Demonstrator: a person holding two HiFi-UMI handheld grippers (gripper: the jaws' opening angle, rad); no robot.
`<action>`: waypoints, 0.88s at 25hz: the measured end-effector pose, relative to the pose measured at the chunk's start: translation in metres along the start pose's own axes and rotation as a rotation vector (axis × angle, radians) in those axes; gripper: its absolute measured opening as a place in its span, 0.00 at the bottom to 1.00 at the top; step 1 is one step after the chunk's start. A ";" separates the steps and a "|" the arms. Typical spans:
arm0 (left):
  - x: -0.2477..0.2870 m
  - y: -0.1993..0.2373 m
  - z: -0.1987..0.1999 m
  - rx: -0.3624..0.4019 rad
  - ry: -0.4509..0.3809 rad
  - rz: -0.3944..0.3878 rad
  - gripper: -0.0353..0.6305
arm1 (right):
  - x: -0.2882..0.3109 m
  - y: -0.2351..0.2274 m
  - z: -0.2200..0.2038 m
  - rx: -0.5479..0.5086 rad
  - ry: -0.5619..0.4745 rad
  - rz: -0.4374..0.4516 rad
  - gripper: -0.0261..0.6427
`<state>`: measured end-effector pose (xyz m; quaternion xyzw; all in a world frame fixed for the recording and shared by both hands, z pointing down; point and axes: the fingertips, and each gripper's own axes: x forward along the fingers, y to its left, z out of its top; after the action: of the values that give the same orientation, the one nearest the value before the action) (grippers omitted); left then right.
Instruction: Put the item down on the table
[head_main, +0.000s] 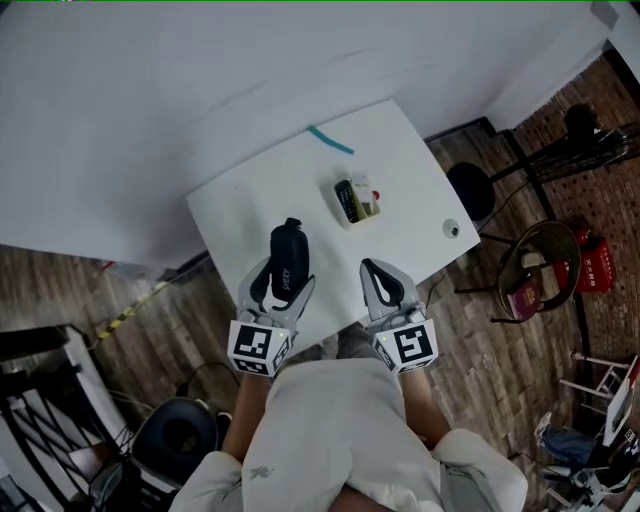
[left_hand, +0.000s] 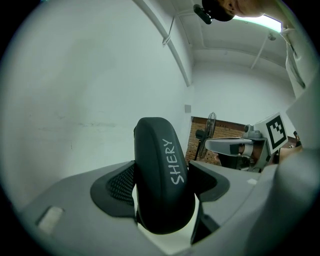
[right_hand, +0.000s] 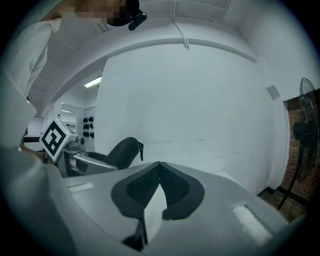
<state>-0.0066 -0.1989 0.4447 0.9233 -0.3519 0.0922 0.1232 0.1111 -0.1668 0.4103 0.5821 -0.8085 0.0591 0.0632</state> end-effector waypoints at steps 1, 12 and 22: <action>0.005 0.001 -0.002 -0.006 0.006 0.006 0.58 | 0.004 -0.004 -0.003 0.002 0.009 0.009 0.04; 0.052 0.026 -0.026 -0.064 0.077 0.092 0.58 | 0.054 -0.030 -0.045 0.017 0.110 0.112 0.04; 0.089 0.042 -0.062 -0.131 0.168 0.139 0.58 | 0.083 -0.035 -0.092 0.043 0.193 0.195 0.04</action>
<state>0.0251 -0.2670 0.5334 0.8757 -0.4088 0.1542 0.2056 0.1209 -0.2400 0.5163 0.4934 -0.8501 0.1379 0.1221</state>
